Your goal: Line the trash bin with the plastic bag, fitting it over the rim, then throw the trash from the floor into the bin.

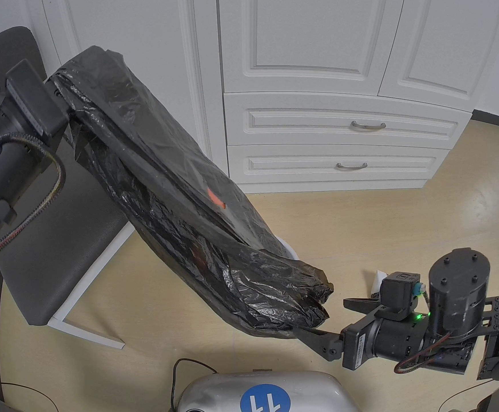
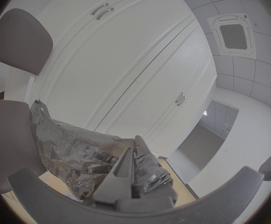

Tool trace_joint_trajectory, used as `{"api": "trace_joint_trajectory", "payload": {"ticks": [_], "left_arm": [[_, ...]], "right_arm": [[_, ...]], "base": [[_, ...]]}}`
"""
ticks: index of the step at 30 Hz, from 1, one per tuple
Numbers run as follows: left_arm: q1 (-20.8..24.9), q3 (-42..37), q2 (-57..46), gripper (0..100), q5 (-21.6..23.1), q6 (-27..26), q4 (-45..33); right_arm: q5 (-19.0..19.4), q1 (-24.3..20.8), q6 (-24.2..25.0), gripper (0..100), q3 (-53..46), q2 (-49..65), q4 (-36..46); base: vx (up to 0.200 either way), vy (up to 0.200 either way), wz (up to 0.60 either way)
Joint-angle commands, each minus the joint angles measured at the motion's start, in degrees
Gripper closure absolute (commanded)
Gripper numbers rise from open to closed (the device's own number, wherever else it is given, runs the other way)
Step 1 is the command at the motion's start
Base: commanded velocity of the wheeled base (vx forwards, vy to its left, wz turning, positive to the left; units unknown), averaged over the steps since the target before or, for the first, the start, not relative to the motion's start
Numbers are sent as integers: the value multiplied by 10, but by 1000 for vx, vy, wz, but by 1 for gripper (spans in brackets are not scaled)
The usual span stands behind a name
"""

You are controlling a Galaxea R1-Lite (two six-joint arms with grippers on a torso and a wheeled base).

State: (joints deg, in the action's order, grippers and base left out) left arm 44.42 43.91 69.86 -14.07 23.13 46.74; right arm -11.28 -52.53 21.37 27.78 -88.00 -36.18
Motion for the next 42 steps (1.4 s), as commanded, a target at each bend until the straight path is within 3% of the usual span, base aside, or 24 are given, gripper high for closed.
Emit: {"api": "trace_joint_trajectory", "payload": {"ticks": [1,12,17,23,32,42], "left_arm": [[18,0,-3,100,-3,0,3],[44,1,-4,100,-23,-4,4],[45,3,-3,100,-27,-4,22],[46,2,-4,100,-32,-19,57],[53,3,-5,100,-36,-22,68],[54,5,-3,100,-37,-23,92]], "right_arm": [[-4,4,17,0,12,-48,-21],[-44,52,94,0,79,-76,-82],[-43,83,123,0,113,-77,-81],[-22,99,148,0,122,-82,-79],[68,102,228,0,116,-64,-84],[71,103,232,0,114,-67,-84]], "base": [[0,0,0],[0,0,0],[0,0,0],[0,0,0],[0,0,0],[0,0,0]]}}
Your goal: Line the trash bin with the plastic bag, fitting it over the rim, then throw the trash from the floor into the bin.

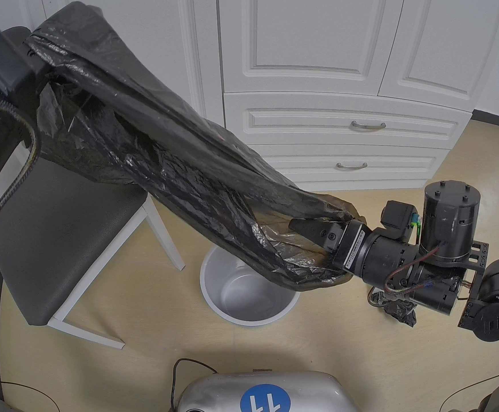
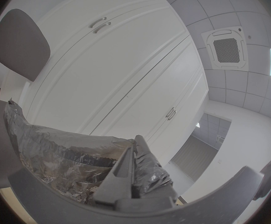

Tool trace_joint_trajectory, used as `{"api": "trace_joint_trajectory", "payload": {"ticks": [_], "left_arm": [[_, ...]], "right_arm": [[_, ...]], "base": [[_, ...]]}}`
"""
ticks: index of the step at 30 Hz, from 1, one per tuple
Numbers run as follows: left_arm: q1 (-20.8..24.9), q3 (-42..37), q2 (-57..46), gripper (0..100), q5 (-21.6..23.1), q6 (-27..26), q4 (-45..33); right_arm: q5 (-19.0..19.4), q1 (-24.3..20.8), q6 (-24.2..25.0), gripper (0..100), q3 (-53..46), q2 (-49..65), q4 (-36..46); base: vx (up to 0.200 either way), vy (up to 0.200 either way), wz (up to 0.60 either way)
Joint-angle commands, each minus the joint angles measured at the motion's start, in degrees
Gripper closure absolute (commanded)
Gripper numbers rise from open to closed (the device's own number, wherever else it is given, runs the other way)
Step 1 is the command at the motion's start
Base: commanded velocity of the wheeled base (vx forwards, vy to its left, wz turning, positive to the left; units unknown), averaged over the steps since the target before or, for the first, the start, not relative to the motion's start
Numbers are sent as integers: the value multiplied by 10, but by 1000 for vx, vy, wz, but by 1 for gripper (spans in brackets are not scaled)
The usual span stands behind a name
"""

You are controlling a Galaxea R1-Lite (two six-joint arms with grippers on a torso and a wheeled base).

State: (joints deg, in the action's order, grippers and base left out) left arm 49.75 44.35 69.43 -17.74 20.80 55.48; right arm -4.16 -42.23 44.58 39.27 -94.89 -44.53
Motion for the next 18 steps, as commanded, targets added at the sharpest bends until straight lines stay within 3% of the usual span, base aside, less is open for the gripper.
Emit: {"api": "trace_joint_trajectory", "payload": {"ticks": [1,13,14,18], "left_arm": [[0,0,2,100,0,0,4],[12,0,5,100,-1,1,5],[12,0,5,100,-4,1,5],[12,5,7,100,-13,1,7]], "right_arm": [[0,0,-1,0,-1,1,0],[-5,-8,-6,0,-9,-7,-13],[-7,-8,-6,100,-10,-10,-20],[-9,-10,-8,100,-21,-21,-58]], "base": [[0,0,0],[0,0,0],[0,0,0],[0,0,0]]}}
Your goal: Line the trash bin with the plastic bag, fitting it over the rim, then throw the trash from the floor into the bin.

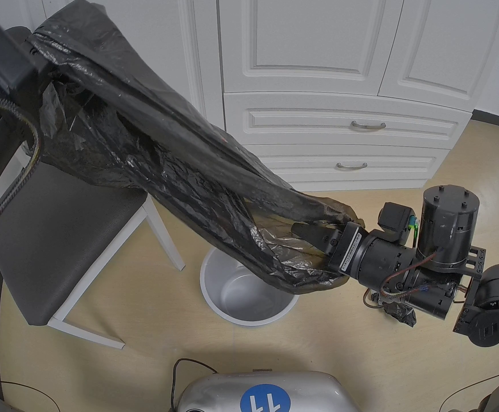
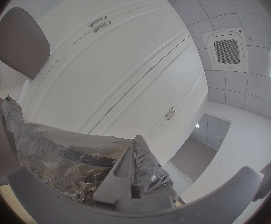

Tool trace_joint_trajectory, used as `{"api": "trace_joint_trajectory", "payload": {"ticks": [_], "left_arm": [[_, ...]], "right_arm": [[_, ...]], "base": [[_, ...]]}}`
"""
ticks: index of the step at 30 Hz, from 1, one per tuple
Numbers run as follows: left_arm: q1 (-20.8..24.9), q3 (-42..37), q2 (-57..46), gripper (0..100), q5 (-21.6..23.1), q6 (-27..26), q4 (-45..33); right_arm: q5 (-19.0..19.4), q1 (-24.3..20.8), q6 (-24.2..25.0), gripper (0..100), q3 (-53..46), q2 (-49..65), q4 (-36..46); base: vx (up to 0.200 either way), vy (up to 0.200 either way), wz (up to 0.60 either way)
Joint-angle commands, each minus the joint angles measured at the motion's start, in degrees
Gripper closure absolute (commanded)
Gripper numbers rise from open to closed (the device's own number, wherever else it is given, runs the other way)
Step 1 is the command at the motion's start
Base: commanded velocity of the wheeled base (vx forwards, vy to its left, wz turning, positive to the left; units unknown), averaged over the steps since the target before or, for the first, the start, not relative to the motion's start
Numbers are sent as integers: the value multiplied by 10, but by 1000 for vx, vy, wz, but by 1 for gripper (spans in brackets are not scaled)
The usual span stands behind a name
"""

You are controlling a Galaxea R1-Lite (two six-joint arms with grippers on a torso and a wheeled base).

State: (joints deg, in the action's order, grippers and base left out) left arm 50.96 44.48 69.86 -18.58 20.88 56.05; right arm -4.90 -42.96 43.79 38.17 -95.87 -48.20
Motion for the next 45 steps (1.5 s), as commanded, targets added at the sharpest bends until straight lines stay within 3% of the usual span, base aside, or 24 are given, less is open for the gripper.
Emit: {"api": "trace_joint_trajectory", "payload": {"ticks": [1,11,18,29,37,45], "left_arm": [[0,3,3,100,-6,0,1],[4,-1,10,100,-6,1,3],[5,-9,16,100,-5,0,-2],[4,-38,39,100,-8,-41,-7],[4,-43,81,100,-59,-81,-7],[5,-66,92,100,-58,-101,-6]], "right_arm": [[-2,-3,0,100,-11,-12,-24],[-4,-3,-2,100,-15,-8,-50],[-9,4,-31,100,-20,22,-49],[-33,9,-38,100,-10,32,-49],[-51,23,-41,100,7,54,-48],[-52,32,-67,100,7,96,-44]], "base": [[0,0,0],[0,0,0],[0,0,0],[0,0,0],[0,0,0],[0,0,0]]}}
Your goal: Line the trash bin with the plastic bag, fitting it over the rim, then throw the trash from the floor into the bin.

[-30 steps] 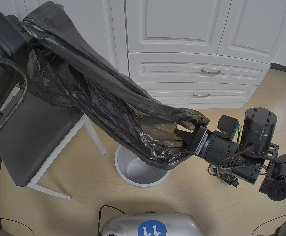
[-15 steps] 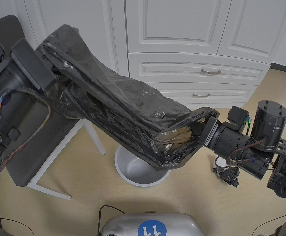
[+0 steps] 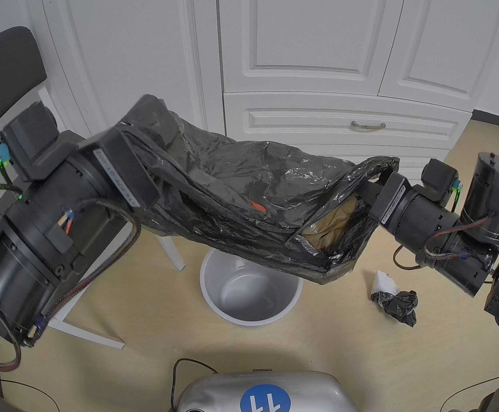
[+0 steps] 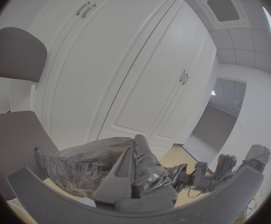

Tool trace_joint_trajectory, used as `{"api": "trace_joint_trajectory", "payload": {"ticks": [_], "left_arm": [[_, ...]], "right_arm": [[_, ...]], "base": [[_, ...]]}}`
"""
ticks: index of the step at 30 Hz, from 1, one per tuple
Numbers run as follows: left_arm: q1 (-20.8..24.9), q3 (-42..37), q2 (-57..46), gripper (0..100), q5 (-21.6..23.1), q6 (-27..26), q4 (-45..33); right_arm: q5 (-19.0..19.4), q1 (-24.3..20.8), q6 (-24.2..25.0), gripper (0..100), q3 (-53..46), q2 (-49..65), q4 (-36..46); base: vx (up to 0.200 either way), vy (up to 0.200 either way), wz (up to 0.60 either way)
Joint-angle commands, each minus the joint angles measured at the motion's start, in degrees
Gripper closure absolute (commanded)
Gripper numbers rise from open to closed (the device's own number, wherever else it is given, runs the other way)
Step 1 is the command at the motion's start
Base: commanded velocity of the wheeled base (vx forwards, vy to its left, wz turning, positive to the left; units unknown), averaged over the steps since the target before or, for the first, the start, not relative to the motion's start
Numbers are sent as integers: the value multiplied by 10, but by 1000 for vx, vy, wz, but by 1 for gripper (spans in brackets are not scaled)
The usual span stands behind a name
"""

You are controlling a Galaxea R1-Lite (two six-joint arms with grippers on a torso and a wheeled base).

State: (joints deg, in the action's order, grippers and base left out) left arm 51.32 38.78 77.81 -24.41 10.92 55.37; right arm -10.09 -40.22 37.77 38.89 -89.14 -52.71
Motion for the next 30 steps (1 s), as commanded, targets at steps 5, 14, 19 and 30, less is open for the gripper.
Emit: {"api": "trace_joint_trajectory", "payload": {"ticks": [5,14,19,30], "left_arm": [[18,-10,14,100,4,5,1],[22,-23,27,100,8,15,-17],[22,-17,39,100,29,63,-44],[6,-14,42,100,77,102,-70]], "right_arm": [[0,9,-37,100,-7,62,9],[0,9,-92,100,5,146,154],[0,10,-122,100,6,181,213],[0,33,-144,100,59,216,424]], "base": [[0,0,0],[0,0,0],[0,0,0],[0,0,0]]}}
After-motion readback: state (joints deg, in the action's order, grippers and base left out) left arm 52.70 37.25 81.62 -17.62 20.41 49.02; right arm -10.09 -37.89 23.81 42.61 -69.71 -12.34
